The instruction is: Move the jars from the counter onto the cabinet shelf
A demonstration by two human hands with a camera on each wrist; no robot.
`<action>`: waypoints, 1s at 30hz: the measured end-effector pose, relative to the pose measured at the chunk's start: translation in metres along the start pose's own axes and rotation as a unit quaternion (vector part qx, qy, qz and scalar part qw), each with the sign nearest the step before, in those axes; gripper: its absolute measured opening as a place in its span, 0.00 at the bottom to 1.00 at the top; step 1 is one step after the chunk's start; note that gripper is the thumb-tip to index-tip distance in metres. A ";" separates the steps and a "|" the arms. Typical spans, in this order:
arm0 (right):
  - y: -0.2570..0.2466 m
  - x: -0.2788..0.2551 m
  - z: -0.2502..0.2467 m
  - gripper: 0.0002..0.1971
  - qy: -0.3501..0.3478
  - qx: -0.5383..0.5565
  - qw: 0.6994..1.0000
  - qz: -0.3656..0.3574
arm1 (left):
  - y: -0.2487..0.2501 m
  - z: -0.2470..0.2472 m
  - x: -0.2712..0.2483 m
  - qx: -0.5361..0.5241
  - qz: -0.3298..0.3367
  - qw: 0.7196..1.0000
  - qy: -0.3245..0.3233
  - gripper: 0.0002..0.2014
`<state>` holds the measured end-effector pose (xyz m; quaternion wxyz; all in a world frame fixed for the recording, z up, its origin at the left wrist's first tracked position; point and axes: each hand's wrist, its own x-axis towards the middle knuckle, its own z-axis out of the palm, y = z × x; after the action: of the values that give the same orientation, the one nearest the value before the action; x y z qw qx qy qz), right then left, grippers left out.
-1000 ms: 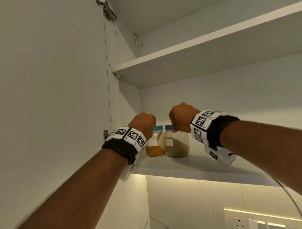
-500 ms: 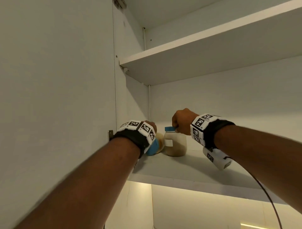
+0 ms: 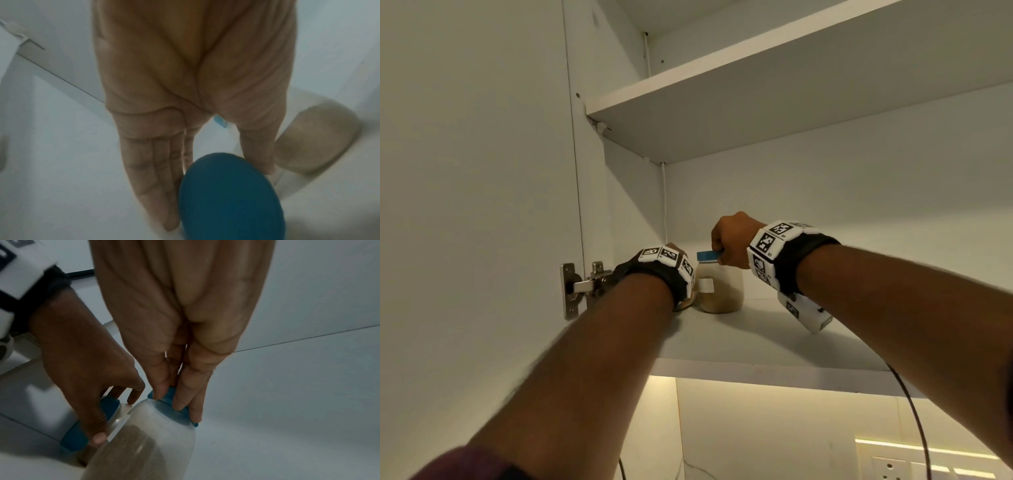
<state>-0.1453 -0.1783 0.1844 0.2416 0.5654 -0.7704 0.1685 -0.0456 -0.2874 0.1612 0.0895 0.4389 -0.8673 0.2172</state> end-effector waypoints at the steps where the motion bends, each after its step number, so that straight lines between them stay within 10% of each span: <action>1: 0.001 0.000 0.000 0.13 0.000 0.001 1.000 -0.002 | 0.001 -0.001 0.001 0.006 -0.002 1.000 0.022 0.24; 12: 0.003 0.000 0.001 0.15 -0.001 -0.022 1.000 -0.011 | -0.011 -0.040 0.010 0.001 0.045 0.997 0.064 0.07; 17: 0.004 -0.003 0.000 0.14 -0.005 -0.035 0.999 -0.019 | -0.001 -0.025 0.011 0.049 0.052 0.988 0.134 0.14; 30: 0.004 -0.020 -0.010 0.30 -0.086 -0.130 0.987 -0.034 | -0.024 -0.014 0.032 0.029 0.059 0.996 0.066 0.24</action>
<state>-0.1426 -0.1558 0.1812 0.2513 0.5678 -0.7838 0.0088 -0.0461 -0.3160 0.1918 0.1209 0.3738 -0.8771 0.2763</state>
